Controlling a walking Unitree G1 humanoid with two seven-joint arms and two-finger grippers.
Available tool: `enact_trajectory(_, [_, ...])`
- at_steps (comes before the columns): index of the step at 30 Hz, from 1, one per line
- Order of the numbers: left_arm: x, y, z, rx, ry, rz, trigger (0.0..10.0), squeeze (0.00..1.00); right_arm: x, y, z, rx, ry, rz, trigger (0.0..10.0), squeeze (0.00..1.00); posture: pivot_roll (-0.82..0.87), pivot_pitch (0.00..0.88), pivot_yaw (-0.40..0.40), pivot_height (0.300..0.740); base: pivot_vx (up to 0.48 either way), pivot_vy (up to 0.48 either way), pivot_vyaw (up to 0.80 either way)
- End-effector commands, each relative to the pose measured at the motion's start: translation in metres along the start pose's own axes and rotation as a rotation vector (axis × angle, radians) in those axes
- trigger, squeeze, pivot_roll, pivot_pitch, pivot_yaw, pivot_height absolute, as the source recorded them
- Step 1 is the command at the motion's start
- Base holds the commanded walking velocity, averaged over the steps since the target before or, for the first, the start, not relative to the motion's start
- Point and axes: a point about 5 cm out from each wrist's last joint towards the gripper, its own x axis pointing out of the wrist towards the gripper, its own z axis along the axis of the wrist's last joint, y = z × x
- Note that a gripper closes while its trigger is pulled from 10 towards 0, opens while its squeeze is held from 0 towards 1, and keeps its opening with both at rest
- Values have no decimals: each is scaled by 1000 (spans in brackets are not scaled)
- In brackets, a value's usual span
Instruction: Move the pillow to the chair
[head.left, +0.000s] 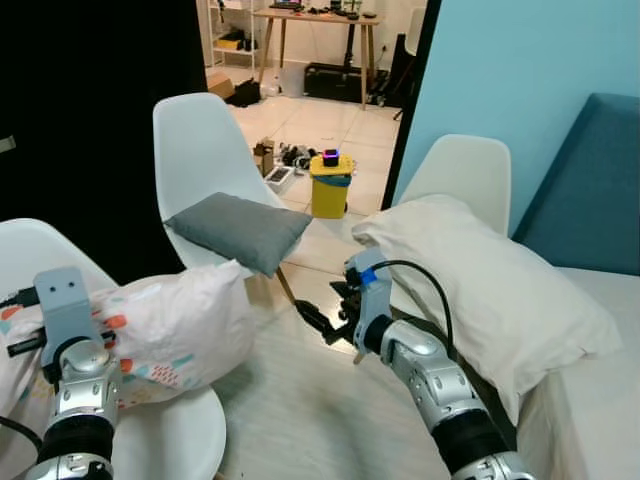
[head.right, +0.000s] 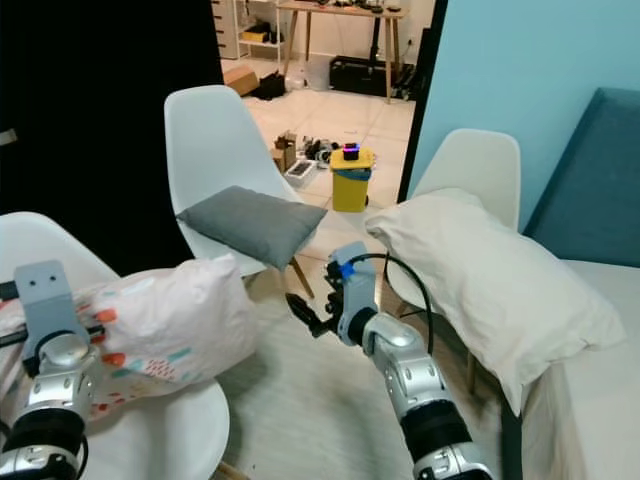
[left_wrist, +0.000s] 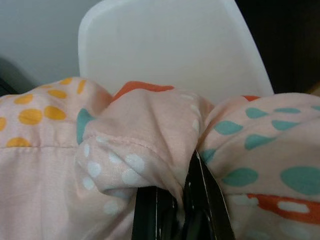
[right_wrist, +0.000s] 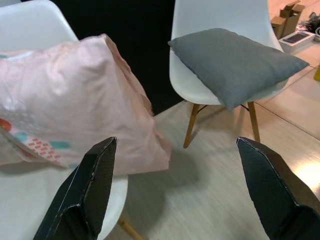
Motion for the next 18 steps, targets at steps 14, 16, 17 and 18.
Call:
enact_trajectory(14, [-26, -4, -63, 88, 98, -71, 10000, 0, -13, 16, -27, -34, 170, 127, 10000, 0, 68, 39, 14, 610, 0, 0, 0])
enact_trajectory(16, [-31, -6, -67, 87, 105, -92, 10000, 0, -14, 20, -29, -32, 182, 163, 10000, 0, 68, 39, 14, 605, 0, 0, 0])
enact_trajectory(17, [-31, -6, -67, 87, 105, -92, 10000, 0, -14, 20, -29, -32, 182, 163, 10000, 0, 68, 39, 14, 605, 0, 0, 0])
enact_trajectory(18, [-36, -8, -72, 88, 110, -106, 10000, 0, -16, 24, -31, -24, 194, 201, 10000, 0, 69, 40, 13, 600, 0, 0, 0])
